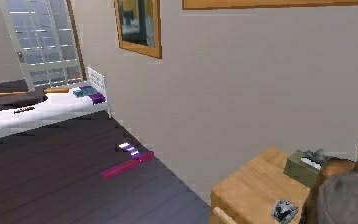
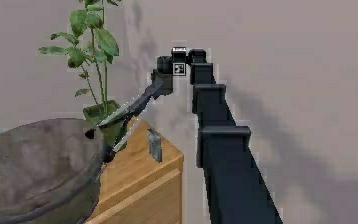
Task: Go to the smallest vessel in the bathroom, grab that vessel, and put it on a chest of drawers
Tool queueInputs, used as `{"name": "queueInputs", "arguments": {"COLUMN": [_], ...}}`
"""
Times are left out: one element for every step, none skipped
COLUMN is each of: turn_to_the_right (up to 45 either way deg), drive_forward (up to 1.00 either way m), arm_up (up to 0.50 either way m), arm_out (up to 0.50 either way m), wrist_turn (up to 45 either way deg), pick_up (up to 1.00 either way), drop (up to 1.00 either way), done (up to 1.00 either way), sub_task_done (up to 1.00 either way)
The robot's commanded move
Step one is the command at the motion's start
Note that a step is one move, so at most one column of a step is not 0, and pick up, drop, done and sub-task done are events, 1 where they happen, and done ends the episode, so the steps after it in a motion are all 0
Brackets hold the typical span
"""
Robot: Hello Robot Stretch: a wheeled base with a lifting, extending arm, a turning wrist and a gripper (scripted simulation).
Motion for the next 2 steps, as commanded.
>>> {"name": "queueInputs", "arguments": {"turn_to_the_right": [0.0,0.0], "drive_forward": [0.0,0.0], "arm_up": [0.0,-0.26], "arm_out": [0.0,0.0], "wrist_turn": [39.0,0.0], "pick_up": [0.0,0.0], "drop": [0.0,0.0], "done": [0.0,0.0], "sub_task_done": [0.0,0.0]}}
